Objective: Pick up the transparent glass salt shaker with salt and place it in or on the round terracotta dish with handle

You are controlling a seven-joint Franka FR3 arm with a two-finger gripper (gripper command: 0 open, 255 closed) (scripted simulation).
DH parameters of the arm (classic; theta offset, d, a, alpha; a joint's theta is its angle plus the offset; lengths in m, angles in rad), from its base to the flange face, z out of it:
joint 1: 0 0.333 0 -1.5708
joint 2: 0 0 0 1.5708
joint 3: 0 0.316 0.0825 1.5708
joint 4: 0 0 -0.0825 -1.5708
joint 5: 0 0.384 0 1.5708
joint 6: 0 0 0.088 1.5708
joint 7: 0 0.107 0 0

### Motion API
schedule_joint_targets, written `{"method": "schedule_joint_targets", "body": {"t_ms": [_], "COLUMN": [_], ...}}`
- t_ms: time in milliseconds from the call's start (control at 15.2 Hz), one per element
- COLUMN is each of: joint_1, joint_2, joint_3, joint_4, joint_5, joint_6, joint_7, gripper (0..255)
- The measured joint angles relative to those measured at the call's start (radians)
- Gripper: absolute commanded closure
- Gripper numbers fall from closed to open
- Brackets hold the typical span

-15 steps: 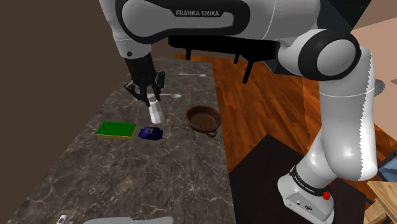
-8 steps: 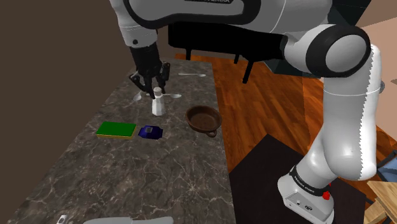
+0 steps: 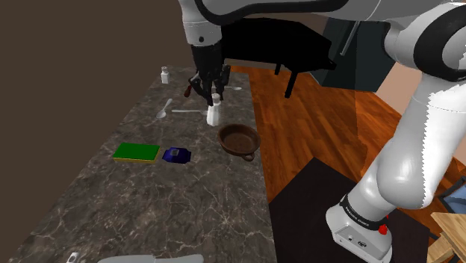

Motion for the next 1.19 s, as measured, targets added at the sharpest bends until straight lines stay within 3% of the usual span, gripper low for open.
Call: {"method": "schedule_joint_targets", "body": {"t_ms": [528, 1188], "joint_1": [-0.112, -0.115], "joint_2": [-0.256, -0.274], "joint_3": [-0.083, -0.089], "joint_4": [-0.259, -0.406], "joint_5": [0.064, 0.067], "joint_6": [0.039, 0.168], "joint_7": [-0.198, -0.201], "gripper": [255, 255]}}
